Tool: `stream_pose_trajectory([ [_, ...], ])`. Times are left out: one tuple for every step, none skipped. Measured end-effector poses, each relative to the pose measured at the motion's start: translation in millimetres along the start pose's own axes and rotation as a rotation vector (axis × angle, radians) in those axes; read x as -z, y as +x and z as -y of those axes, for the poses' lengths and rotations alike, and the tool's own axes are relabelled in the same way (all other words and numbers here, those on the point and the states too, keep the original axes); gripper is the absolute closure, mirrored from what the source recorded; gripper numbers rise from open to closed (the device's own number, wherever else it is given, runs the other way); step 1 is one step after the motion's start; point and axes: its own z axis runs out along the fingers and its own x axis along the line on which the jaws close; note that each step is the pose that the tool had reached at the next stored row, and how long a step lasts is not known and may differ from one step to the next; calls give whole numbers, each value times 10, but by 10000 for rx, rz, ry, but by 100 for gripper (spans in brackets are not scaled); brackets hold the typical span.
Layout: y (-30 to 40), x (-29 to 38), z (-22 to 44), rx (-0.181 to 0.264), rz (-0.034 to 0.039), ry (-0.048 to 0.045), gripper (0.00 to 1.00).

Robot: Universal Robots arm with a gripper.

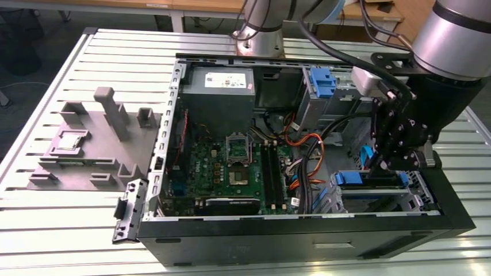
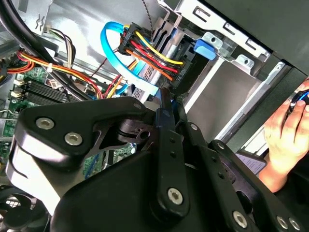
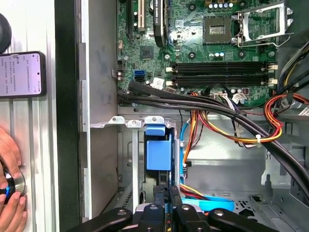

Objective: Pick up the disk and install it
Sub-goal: 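Insert the second disk wire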

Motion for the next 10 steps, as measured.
stream_pose_trajectory([
  [2, -3, 1, 0, 1, 0, 84],
  [3, -6, 2, 0, 3, 0, 84],
  [4, -9, 3, -1, 0, 0, 84],
  [4, -12, 5, 0, -1, 0, 84],
  [3, -15, 7, 0, -2, 0, 84],
  [3, -17, 9, 0, -2, 0, 84],
  [3, -19, 11, 0, -1, 0, 84],
  [3, -21, 13, 0, 0, 0, 84],
  [2, -22, 15, -1, 2, 0, 84],
  [2, -23, 15, -1, 11, 0, 84],
])
